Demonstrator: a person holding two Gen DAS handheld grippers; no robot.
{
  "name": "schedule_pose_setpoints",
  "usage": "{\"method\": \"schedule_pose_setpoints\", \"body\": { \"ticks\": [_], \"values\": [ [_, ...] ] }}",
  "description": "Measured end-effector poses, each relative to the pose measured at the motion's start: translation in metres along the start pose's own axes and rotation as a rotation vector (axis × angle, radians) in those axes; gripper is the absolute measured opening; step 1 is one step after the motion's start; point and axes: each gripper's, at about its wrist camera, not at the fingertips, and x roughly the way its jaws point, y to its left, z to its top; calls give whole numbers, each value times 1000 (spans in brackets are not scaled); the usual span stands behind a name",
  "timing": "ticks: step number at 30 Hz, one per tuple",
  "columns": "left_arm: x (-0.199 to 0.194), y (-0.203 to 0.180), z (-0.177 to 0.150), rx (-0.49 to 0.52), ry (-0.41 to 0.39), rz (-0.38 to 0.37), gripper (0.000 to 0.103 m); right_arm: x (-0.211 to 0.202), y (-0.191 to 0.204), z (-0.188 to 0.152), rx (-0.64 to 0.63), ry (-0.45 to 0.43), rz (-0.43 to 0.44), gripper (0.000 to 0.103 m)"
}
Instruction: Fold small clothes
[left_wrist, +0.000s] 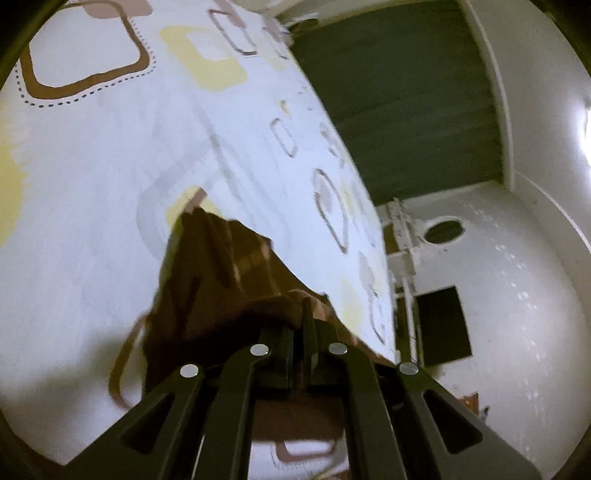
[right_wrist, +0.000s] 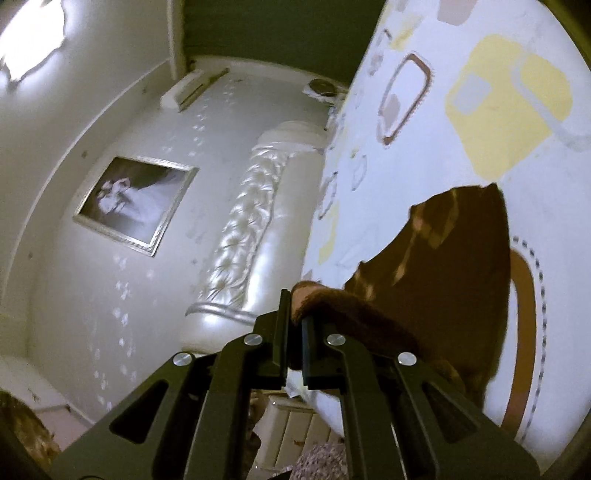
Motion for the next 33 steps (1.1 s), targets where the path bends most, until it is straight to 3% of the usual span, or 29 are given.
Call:
{"method": "schedule_pose_setpoints", "body": {
  "ticks": [13,19,28,31,33],
  "values": [
    [89,38,46,-117,55,102,3,44,-84,54,134,-45,-94,5],
    [105,66,51,-230,85,106,3,53,-113,61,190,-57,-138,5],
    [105,88,51,-380,54,76,3,63,-136,66,239,-80,-169,9],
    [102,97,49,-497,33,40,4,63,-140,68,250,-103,-168,18],
    [99,94,50,-506,15,47,4,60,-142,72,258,-115,-154,22]
  ]
}}
